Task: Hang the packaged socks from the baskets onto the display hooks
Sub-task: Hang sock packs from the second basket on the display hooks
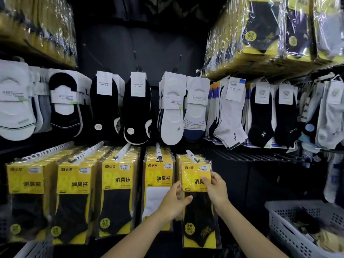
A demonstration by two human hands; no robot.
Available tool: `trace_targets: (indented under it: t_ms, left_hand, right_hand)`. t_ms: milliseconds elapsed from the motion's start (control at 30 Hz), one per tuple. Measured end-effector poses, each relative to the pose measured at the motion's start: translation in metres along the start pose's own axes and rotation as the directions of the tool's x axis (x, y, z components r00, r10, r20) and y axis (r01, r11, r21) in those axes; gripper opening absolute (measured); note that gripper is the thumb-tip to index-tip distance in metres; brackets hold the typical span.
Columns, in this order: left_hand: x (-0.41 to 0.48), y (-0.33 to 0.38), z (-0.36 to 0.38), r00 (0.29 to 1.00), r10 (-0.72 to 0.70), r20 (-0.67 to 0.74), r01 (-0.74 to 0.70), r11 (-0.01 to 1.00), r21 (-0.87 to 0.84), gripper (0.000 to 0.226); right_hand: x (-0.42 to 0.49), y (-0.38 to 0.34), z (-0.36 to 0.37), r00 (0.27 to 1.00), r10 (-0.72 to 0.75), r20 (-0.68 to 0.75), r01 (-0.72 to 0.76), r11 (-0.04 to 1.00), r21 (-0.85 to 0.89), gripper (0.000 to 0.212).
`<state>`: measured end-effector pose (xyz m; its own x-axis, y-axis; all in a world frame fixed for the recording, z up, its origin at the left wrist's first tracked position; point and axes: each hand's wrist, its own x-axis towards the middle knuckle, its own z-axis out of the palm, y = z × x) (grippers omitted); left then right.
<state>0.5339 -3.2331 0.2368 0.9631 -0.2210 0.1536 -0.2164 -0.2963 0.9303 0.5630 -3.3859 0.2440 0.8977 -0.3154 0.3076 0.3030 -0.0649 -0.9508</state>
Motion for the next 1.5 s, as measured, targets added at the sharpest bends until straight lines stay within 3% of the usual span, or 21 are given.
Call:
trace_targets:
  t_ms: [167, 267, 400, 500, 600, 700, 833, 900, 967, 1033, 1100, 1233, 1300, 1367, 1500]
  left_hand:
    - [0.018, -0.008, -0.007, 0.996, -0.088, 0.005, 0.088, 0.994, 0.07, 0.079]
    - [0.016, -0.016, -0.011, 0.994, -0.108, 0.029, 0.104, 0.989, 0.105, 0.074]
    - [-0.012, -0.043, -0.02, 0.992, -0.098, 0.078, 0.072, 0.956, 0.284, 0.063]
    - [-0.048, -0.077, -0.032, 0.988, -0.123, 0.09, 0.085, 0.934, 0.347, 0.062]
    - [-0.098, -0.126, -0.044, 0.981, -0.193, 0.037, 0.162, 0.901, 0.402, 0.059]
    - [-0.164, -0.188, -0.051, 0.933, -0.36, 0.009, 0.32, 0.838, 0.442, 0.057]
    - [-0.254, -0.274, -0.048, 0.834, -0.551, -0.038, 0.517, 0.755, 0.403, 0.042]
    - [-0.294, -0.306, -0.044, 0.743, -0.663, -0.093, 0.64, 0.662, 0.39, 0.046]
    - [-0.324, -0.334, -0.04, 0.646, -0.757, -0.095, 0.736, 0.585, 0.34, 0.056]
    - [-0.338, -0.353, -0.038, 0.574, -0.813, -0.097, 0.785, 0.512, 0.349, 0.066]
    - [-0.339, -0.364, -0.036, 0.527, -0.842, -0.116, 0.822, 0.47, 0.322, 0.069]
    - [-0.331, -0.381, -0.032, 0.56, -0.818, -0.129, 0.784, 0.474, 0.399, 0.066]
    - [-0.326, -0.391, -0.028, 0.563, -0.823, -0.074, 0.777, 0.497, 0.387, 0.065]
    - [-0.322, -0.4, -0.024, 0.567, -0.823, -0.044, 0.774, 0.514, 0.369, 0.065]
    - [-0.323, -0.414, -0.021, 0.547, -0.837, -0.006, 0.8, 0.521, 0.299, 0.067]
  right_hand:
    - [0.014, 0.012, 0.007, 0.988, 0.128, -0.086, -0.125, 0.991, 0.038, 0.024]
    - [0.01, 0.02, 0.009, 0.97, 0.172, -0.173, -0.169, 0.985, 0.033, 0.031]
    - [-0.016, 0.031, -0.003, 0.948, 0.212, -0.237, -0.201, 0.977, 0.073, 0.034]
    - [-0.056, 0.056, -0.007, 0.954, 0.26, -0.148, -0.254, 0.965, 0.059, 0.028]
    - [-0.11, 0.096, 0.0, 0.932, 0.36, 0.029, -0.36, 0.933, 0.001, 0.025]
    - [-0.175, 0.15, 0.013, 0.811, 0.564, 0.155, -0.547, 0.826, -0.139, 0.017]
    - [-0.276, 0.231, 0.026, 0.576, 0.801, 0.166, -0.704, 0.589, -0.398, 0.012]
    - [-0.328, 0.265, 0.026, 0.427, 0.884, 0.187, -0.76, 0.464, -0.456, 0.022]
    - [-0.371, 0.29, 0.024, 0.303, 0.934, 0.189, -0.785, 0.358, -0.506, 0.013]
    - [-0.395, 0.305, 0.023, 0.234, 0.956, 0.176, -0.774, 0.293, -0.561, 0.022]
    - [-0.4, 0.312, 0.024, 0.221, 0.96, 0.171, -0.763, 0.279, -0.582, 0.032]
    - [-0.387, 0.331, 0.031, 0.322, 0.931, 0.17, -0.732, 0.359, -0.578, 0.037]
    - [-0.38, 0.339, 0.039, 0.334, 0.925, 0.179, -0.666, 0.366, -0.65, 0.044]
    - [-0.376, 0.344, 0.048, 0.317, 0.93, 0.188, -0.622, 0.354, -0.699, 0.052]
    - [-0.374, 0.351, 0.061, 0.269, 0.945, 0.185, -0.696, 0.324, -0.641, 0.065]
